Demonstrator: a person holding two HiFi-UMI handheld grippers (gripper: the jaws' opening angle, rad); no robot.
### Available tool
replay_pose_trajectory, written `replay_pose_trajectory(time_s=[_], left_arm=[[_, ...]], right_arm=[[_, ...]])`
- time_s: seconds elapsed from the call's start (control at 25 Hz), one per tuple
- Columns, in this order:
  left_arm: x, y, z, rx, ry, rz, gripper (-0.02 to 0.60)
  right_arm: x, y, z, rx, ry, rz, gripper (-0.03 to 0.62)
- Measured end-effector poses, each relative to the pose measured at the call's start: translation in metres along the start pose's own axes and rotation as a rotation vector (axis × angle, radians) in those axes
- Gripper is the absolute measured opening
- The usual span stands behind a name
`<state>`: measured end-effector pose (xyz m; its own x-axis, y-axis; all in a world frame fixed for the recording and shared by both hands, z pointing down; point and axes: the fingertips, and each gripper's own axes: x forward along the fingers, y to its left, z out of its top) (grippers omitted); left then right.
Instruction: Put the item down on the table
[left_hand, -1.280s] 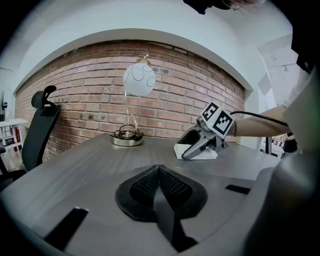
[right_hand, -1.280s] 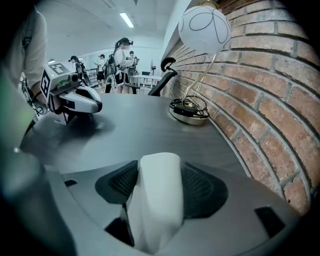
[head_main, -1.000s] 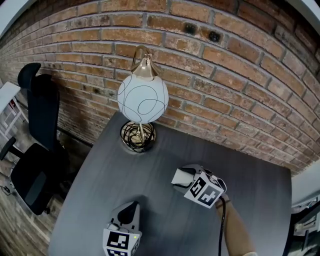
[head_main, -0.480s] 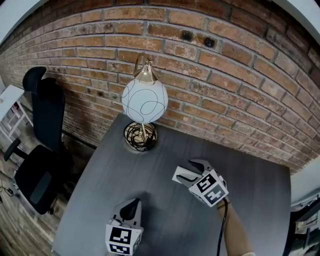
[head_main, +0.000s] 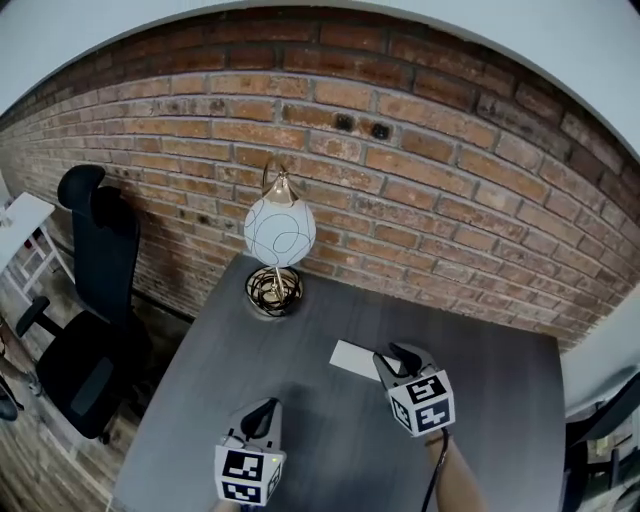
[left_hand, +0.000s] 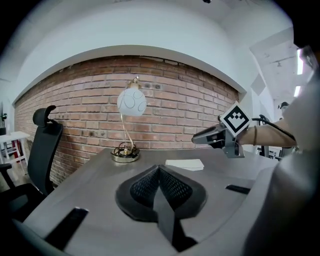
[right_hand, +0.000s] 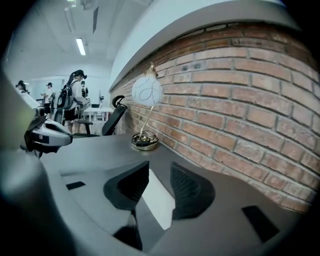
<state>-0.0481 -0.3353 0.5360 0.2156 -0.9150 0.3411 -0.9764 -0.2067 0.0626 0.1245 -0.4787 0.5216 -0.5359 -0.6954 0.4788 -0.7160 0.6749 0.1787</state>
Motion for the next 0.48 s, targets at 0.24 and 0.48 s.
replay_pose_trajectory(time_s=[0.24, 0.48], left_arm=[[-0.02, -0.016, 0.021, 0.022, -0.031, -0.002, 0.018], [-0.048, -0.029, 0.04, 0.01, -0.06, 0.008, 0.018]], right_arm=[[-0.073, -0.029, 0.017, 0.131, -0.091, -0.237, 0.06], [-0.135, -0.026, 0.023, 0.195, -0.101, -0.315, 0.051]])
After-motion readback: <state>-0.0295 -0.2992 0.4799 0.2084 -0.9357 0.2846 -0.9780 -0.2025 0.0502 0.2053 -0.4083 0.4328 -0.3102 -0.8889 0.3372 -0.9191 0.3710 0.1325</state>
